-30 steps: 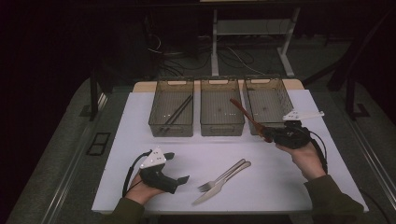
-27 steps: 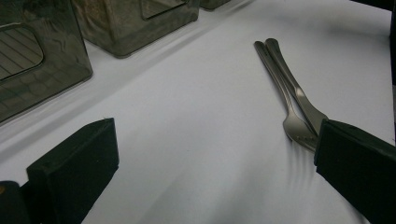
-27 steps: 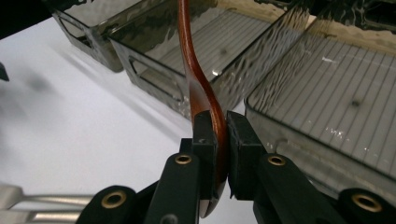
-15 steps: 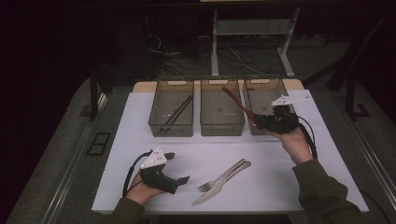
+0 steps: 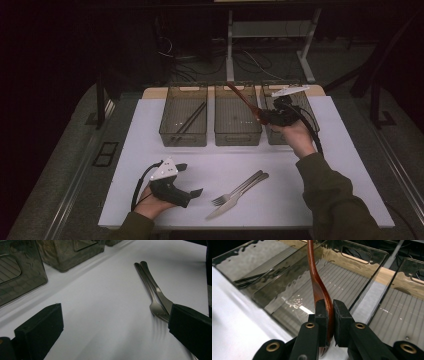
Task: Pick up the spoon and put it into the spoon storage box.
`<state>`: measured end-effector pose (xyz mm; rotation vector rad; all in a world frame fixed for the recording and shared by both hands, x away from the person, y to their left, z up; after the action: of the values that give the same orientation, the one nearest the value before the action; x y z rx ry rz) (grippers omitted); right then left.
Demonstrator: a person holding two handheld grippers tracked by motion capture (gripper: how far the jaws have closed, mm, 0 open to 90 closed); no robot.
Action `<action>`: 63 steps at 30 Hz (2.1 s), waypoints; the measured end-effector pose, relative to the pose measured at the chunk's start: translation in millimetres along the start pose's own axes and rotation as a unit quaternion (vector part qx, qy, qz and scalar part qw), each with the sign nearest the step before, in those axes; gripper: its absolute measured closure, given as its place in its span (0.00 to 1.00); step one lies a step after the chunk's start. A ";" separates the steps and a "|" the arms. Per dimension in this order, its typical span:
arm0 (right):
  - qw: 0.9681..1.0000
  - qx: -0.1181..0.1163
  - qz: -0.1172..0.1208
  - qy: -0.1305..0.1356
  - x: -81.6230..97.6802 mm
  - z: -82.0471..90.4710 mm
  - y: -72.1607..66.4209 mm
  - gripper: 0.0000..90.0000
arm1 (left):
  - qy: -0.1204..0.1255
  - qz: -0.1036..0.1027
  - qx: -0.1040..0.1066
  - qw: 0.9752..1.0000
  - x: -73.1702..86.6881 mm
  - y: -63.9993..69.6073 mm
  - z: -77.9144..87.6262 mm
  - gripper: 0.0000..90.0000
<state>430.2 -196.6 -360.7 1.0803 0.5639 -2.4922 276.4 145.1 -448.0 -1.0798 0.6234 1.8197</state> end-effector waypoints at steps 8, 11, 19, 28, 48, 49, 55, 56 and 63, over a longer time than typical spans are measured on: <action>1.000 0.021 0.000 -0.023 -4.0 -26.6 -3.5 0.91 | 0.001 -0.002 0.004 1.000 -0.5 1.5 -1.5 0.00; 0.999 0.026 -0.004 -0.032 -2.3 -34.0 -3.8 0.91 | 0.000 -0.003 0.006 1.000 -0.5 1.6 -1.6 0.00; 0.998 0.031 0.005 -0.049 3.6 -46.8 -5.9 0.91 | 0.001 -0.004 0.007 1.000 -1.0 2.0 -1.3 0.00; 0.998 0.025 0.010 -0.061 7.0 -52.4 -11.6 0.89 | 0.000 -0.004 0.006 1.000 -0.8 1.9 -1.3 0.00; 0.998 -0.061 0.010 -0.006 0.2 -16.6 -12.6 0.51 | 0.001 -0.002 0.004 1.000 -0.4 1.0 -0.7 0.00; 0.998 -0.064 0.011 -0.001 0.4 -12.2 -12.7 0.51 | 0.001 -0.002 0.004 1.000 -0.4 0.9 -0.7 0.00; 0.996 -0.091 0.021 0.016 5.0 11.3 -14.6 0.48 | -0.001 -0.002 0.004 1.000 -0.1 0.0 -0.7 0.00; 0.995 -0.095 0.025 0.019 6.1 14.0 -14.2 0.48 | 0.000 -0.001 0.003 1.000 0.1 -0.1 -0.9 0.00; 0.993 -0.115 0.034 0.024 20.5 29.0 -16.5 0.47 | -0.001 0.000 0.002 1.000 0.4 -0.6 -0.8 0.00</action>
<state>391.7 -200.3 -354.4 1.0524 0.7927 -2.2828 277.2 145.0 -448.6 -1.0746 0.6256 1.8180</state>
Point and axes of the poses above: each handheld gripper's, and its own axes: z roughly backward along the jaws, x roughly out of its underside, y roughly to its right, the point moved 2 cm from there along -z, roughly forward along the jaws, and after that the axes turned 9 degrees about -z, right-handed, at the moved point
